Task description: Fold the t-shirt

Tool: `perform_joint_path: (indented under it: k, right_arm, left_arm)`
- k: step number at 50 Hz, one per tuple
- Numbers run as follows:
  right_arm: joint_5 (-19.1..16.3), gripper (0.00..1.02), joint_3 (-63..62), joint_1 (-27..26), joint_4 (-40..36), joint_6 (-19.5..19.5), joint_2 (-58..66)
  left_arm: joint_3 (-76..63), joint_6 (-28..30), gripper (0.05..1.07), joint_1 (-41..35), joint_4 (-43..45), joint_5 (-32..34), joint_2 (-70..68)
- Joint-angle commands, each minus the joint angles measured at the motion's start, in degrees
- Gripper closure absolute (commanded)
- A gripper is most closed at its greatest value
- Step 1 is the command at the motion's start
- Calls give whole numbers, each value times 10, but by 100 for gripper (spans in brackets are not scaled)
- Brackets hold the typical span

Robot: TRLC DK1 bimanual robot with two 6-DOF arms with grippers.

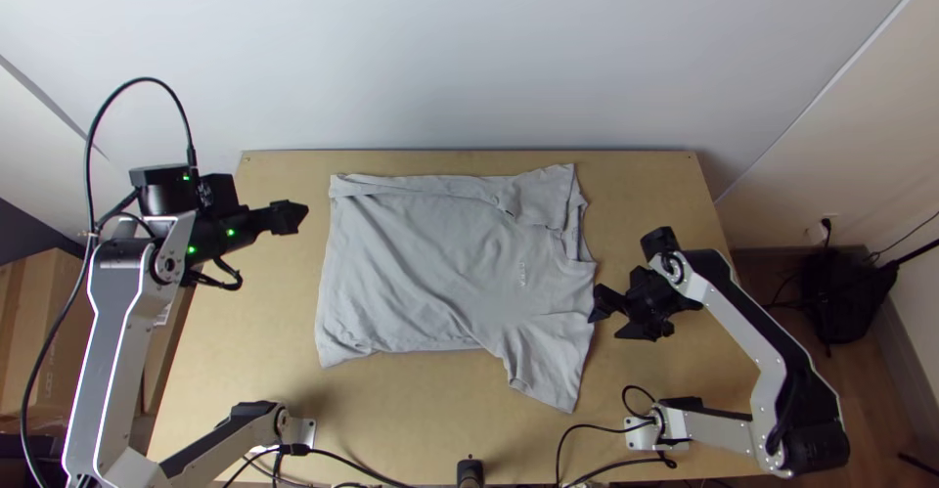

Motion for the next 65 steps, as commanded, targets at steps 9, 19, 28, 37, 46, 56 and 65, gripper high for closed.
perform_joint_path:
  k: [9,19,28,37,46,56,65]
  right_arm:
    - [-9,57,-11,41,77,-3,74]
    - [-7,100,-9,51,119,-3,61]
    - [-7,100,-12,51,119,-3,37]
    - [-7,100,-11,51,118,-3,20]
    - [-7,100,-11,54,117,-1,11]
    - [-8,100,-9,55,112,3,4]
    - [-8,100,-8,56,112,4,1]
  left_arm:
    - [-76,95,12,-1,-118,4,-31]
    - [-171,184,12,6,-233,-14,-33]
    - [-265,211,12,1,-235,-63,-37]
    - [-307,196,12,2,-198,-76,-4]
    - [-313,170,22,3,-171,-76,51]
    - [-343,148,47,1,-102,-73,71]
    - [-343,128,47,-2,-83,-69,102]
